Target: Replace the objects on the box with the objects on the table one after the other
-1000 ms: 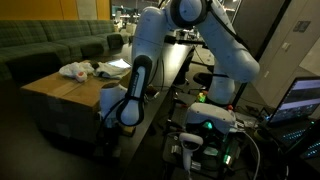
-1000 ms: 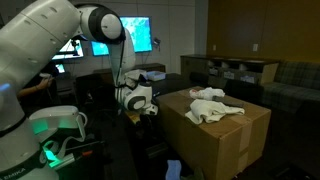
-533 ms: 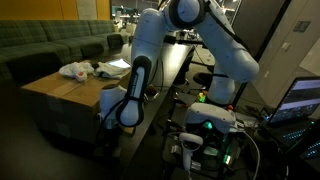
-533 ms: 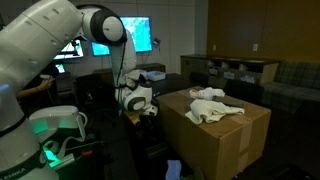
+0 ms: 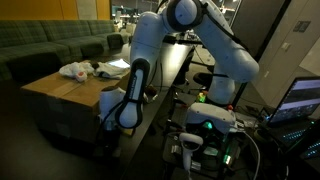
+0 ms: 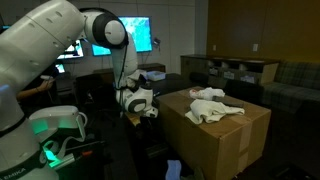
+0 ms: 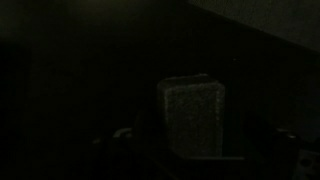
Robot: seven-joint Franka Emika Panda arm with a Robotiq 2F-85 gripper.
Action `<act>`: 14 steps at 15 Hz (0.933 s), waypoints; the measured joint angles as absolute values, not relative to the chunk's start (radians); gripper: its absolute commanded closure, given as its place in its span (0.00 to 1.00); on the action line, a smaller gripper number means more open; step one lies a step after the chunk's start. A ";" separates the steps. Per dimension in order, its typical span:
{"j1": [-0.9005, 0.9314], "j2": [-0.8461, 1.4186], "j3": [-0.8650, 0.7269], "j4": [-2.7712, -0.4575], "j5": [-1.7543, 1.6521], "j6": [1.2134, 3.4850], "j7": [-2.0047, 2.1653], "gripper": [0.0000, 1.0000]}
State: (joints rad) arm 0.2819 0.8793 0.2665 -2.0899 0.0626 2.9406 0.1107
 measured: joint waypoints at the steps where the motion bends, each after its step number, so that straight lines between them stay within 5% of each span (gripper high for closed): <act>1: 0.282 0.884 0.266 -2.086 0.063 2.941 0.111 0.00; 3: 0.282 0.890 0.265 -2.082 0.063 2.941 0.111 0.14; 4: 0.282 0.890 0.264 -2.081 0.063 2.941 0.111 0.29; 5: 0.282 0.891 0.264 -2.080 0.063 2.941 0.111 0.29; 10: 0.282 0.890 0.262 -2.076 0.063 2.941 0.111 0.67; 14: 0.282 0.885 0.263 -2.075 0.063 2.940 0.111 0.69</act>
State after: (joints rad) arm 0.2823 0.8845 0.2632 -2.0755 0.0625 2.9404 0.1107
